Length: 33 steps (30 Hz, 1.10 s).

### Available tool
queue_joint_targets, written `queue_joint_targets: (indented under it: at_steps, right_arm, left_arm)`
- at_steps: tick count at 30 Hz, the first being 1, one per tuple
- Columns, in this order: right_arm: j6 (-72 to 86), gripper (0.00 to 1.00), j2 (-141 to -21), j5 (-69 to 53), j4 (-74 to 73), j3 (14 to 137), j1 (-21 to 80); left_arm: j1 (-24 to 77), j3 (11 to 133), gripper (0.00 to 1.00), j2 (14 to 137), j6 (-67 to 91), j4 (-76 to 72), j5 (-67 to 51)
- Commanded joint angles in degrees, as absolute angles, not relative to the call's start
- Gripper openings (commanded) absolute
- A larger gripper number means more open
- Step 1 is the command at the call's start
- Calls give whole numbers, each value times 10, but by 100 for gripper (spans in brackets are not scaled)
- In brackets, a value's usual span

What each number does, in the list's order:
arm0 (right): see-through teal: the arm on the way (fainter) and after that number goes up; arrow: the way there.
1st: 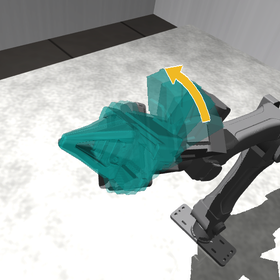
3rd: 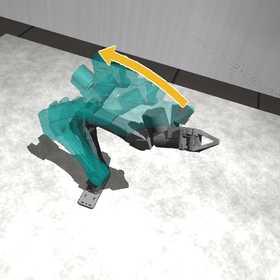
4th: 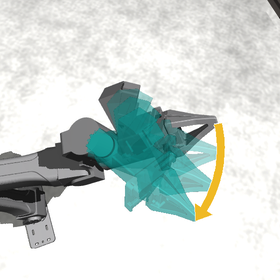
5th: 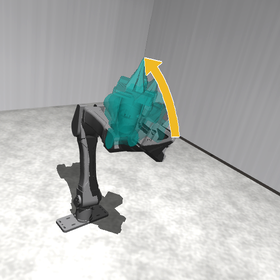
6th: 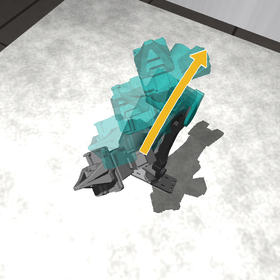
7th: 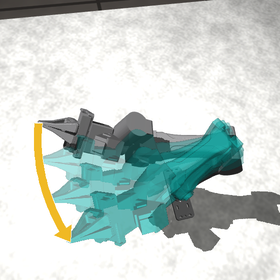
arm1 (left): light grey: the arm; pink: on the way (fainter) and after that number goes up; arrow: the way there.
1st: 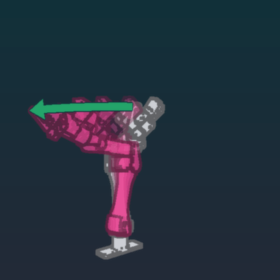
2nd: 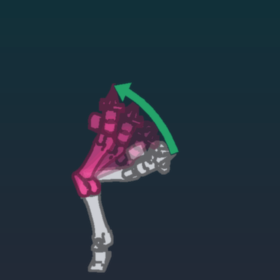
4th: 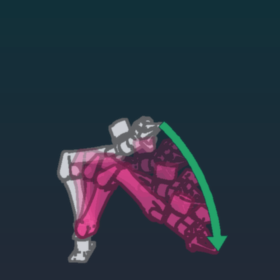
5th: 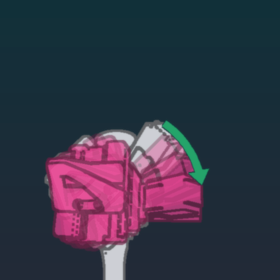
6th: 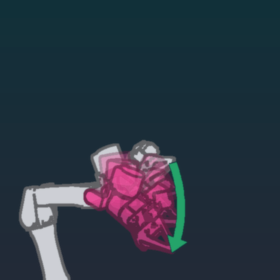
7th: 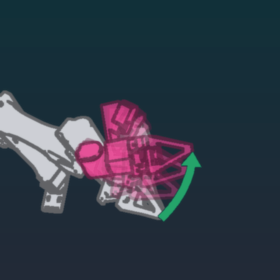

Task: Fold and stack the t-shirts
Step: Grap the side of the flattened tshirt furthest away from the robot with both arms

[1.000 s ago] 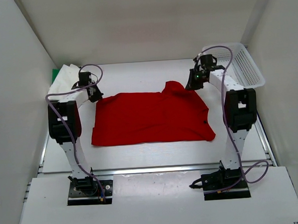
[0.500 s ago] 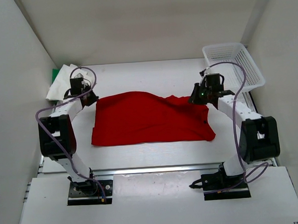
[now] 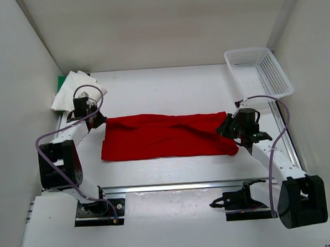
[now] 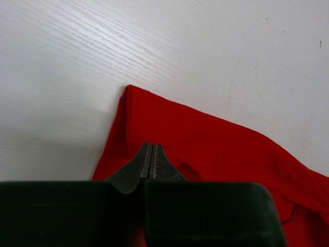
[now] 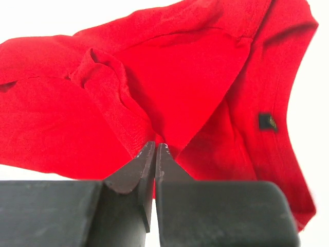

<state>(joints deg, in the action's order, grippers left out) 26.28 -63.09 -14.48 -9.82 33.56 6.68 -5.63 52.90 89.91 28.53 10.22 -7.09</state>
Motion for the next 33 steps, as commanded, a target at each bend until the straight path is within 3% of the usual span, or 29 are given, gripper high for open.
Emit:
queue_joint_targets:
  at_steps: [1,7,18,27,33]
  right_arm:
    - [286,0,-583,-144,-64,292,69]
    - [295,0,-522,-153,-54,231,62]
    - [292,0,-487,-192,-72,240,-21]
    - [309,0,-460,-185,-81,186,-34]
    - [316,2,-462,-199,-71,156,-46]
  left_arm:
    - [-62,506,0,853,281,92,-79]
    - [-80,478,0,830,299,81,-97]
    - [-123,543,0,848,345,92,-189]
    - [-112,437,0,874,336,68,-164]
    - [-123,419,20,873,359,60,-199]
